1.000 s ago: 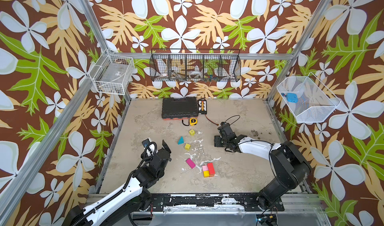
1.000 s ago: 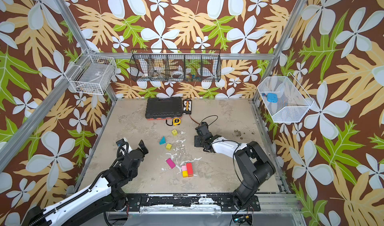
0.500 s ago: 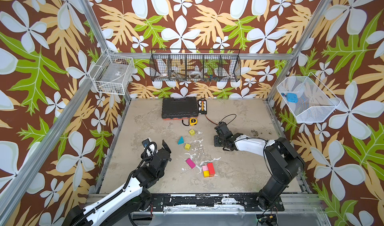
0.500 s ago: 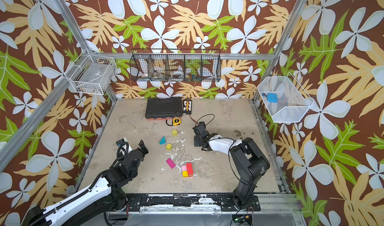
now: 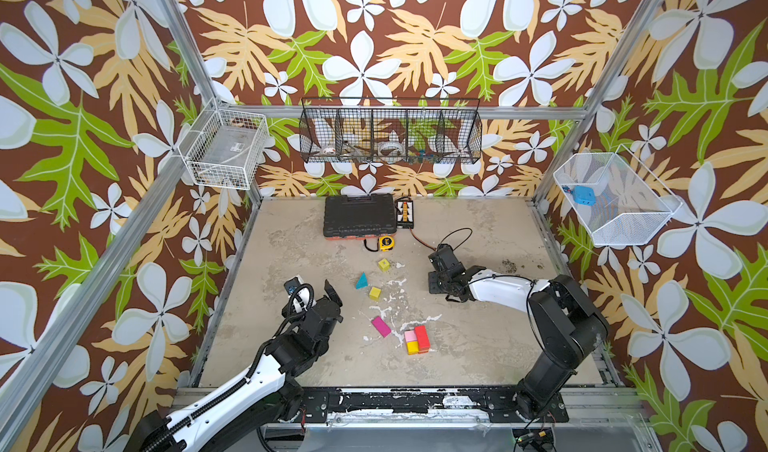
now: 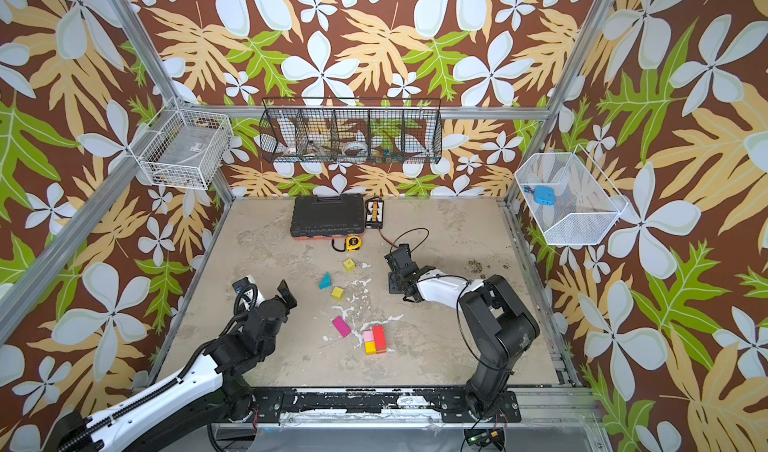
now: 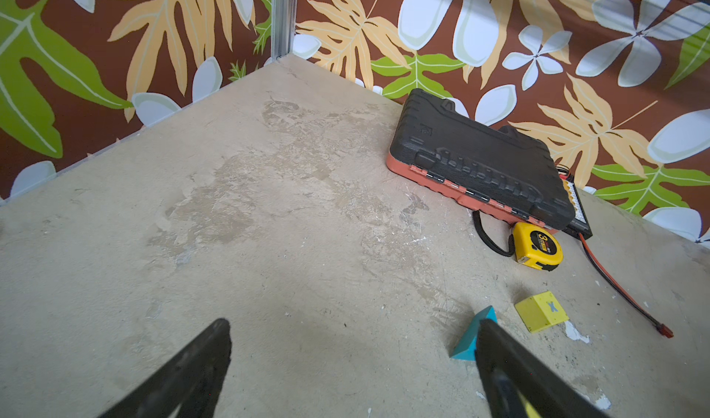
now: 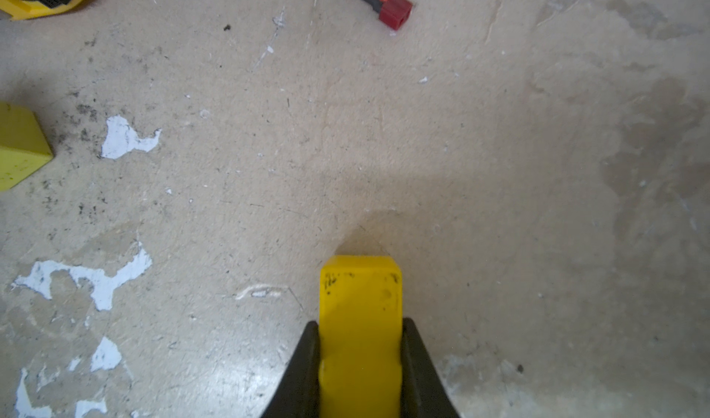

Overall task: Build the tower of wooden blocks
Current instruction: 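Lower the open right gripper over the yellow arch while the left arm draws back, then close the right gripper on the yellow arch and carry it toward the stack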

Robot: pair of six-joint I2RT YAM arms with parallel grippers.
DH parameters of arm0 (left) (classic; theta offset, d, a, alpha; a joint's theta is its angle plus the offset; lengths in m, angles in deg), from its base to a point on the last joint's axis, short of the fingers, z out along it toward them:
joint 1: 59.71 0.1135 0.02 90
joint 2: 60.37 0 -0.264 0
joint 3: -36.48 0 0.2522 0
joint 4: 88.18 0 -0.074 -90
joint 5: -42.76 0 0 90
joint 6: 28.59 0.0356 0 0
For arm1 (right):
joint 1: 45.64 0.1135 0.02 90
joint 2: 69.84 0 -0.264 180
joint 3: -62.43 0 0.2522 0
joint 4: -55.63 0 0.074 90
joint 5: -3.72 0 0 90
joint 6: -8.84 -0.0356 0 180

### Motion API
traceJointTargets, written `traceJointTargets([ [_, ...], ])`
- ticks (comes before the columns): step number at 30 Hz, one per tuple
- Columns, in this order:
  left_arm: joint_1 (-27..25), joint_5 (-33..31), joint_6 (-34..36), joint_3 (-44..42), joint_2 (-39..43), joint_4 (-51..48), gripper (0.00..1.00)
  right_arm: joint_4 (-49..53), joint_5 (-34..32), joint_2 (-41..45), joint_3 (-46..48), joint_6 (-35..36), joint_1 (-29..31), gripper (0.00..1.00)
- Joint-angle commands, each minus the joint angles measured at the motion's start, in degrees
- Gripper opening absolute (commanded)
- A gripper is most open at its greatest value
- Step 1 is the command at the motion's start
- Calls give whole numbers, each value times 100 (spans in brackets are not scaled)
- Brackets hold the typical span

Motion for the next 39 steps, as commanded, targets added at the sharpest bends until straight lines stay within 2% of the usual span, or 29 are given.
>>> traceJointTargets([
  [1, 3, -54, 19, 30, -8, 111, 100, 14, -111, 211, 101, -29, 34, 19],
  [3, 5, 87, 63, -7, 80, 120, 100, 230, -309, 1212, 491, -276, 275, 16],
  [7, 0, 127, 71, 5, 76, 103, 100, 406, -414, 1745, 664, -403, 428, 16],
  [14, 2, 145, 84, -16, 132, 111, 100, 1086, -686, 3127, 830, -700, 1037, 15],
  [22, 0, 184, 89, -24, 150, 111, 100, 1548, -318, 4540, 1134, -1067, 1387, 15],
  [26, 4, 189, 98, -16, 132, 111, 100, 1728, -211, 4739, 1169, -1278, 1672, 14],
  [33, 6, 247, 104, -13, 123, 113, 100, 1645, -583, 4236, 1010, -1740, 2845, 13],
  [37, 0, 970, 300, 64, 283, 25, 100, 1669, -990, 3745, 735, -2101, 3525, 12],
  [39, 2, 1563, -115, 151, 563, -499, 100, 1650, -1044, 3567, 657, -2273, 3762, 11],
])
